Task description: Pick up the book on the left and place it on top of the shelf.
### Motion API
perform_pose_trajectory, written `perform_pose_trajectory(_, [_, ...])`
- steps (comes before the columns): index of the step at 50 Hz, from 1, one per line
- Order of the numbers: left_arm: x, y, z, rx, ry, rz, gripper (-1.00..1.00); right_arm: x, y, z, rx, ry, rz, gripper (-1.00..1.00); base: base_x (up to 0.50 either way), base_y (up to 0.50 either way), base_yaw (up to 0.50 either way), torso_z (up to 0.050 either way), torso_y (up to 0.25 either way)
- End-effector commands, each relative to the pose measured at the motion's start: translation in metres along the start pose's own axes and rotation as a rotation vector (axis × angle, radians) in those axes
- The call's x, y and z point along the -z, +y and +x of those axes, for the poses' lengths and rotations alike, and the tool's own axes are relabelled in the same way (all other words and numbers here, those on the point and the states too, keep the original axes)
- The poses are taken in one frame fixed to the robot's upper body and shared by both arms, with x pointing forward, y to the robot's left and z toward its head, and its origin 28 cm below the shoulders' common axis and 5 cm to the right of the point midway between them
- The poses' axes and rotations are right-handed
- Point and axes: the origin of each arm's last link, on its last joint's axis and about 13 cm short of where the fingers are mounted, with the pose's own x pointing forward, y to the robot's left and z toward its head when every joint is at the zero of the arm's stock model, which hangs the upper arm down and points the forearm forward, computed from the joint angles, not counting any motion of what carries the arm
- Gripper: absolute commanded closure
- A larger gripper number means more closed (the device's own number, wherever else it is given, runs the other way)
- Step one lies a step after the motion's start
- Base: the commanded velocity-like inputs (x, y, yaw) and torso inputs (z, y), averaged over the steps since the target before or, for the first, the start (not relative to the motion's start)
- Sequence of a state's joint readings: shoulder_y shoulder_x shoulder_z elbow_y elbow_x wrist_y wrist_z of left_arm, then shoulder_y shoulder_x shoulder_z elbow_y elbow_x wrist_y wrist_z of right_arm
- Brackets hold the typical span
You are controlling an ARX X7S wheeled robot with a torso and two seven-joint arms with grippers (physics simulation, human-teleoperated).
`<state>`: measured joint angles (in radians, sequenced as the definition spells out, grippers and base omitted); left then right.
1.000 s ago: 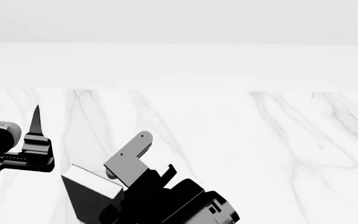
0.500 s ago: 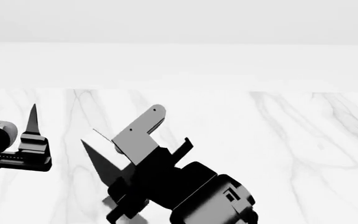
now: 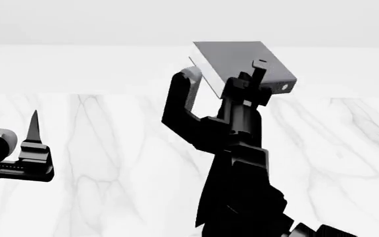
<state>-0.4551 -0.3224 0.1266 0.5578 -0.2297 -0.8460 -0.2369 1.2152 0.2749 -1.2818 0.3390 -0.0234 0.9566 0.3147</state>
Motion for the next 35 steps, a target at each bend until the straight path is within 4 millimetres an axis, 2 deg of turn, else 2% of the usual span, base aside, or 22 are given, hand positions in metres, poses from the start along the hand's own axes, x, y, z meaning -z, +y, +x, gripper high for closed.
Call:
perform_pose_trajectory(1, [-0.002, 0.001, 0.000, 0.003, -0.007, -0.023, -1.00, 0.006, -0.041, 0.017, 0.363, 0.106, -0.263, 1.00, 0.00, 0.00, 0.00, 0.000, 0.000])
perform_pose_trajectory(10, [-0.003, 0.002, 0.000, 0.002, -0.008, -0.024, -1.00, 0.029, -0.059, 0.042, 0.374, 0.317, -0.324, 1.00, 0.00, 0.00, 0.00, 0.000, 0.001])
perform_pose_trajectory(14, [-0.004, 0.002, 0.000, 0.002, -0.011, -0.025, -1.00, 0.049, -0.066, 0.052, 0.373, 0.452, -0.349, 1.00, 0.00, 0.00, 0.00, 0.000, 0.003])
perform_pose_trajectory(15, [-0.004, 0.002, 0.000, 0.003, -0.011, -0.025, -1.00, 0.058, -0.069, 0.050, 0.370, 0.508, -0.357, 1.00, 0.00, 0.00, 0.00, 0.000, 0.000])
perform_pose_trajectory(24, [-0.005, 0.002, 0.000, 0.002, -0.013, -0.023, -1.00, 0.099, -0.072, 0.038, 0.328, 0.741, -0.351, 1.00, 0.00, 0.00, 0.00, 0.000, 0.001])
perform_pose_trajectory(26, [-0.005, 0.002, 0.000, 0.002, -0.013, -0.023, -1.00, 0.102, -0.072, 0.037, 0.329, 0.758, -0.357, 1.00, 0.00, 0.00, 0.00, 0.000, 0.005])
perform_pose_trajectory(31, [-0.004, 0.002, -0.001, 0.003, -0.014, -0.025, -1.00, 0.129, -0.073, 0.025, 0.293, 0.934, -0.344, 1.00, 0.00, 0.00, 0.00, 0.000, 0.000])
perform_pose_trajectory(35, [-0.004, 0.002, -0.001, 0.002, -0.013, -0.024, -1.00, 0.139, -0.071, 0.019, 0.284, 0.997, -0.357, 1.00, 0.00, 0.00, 0.00, 0.000, 0.003])
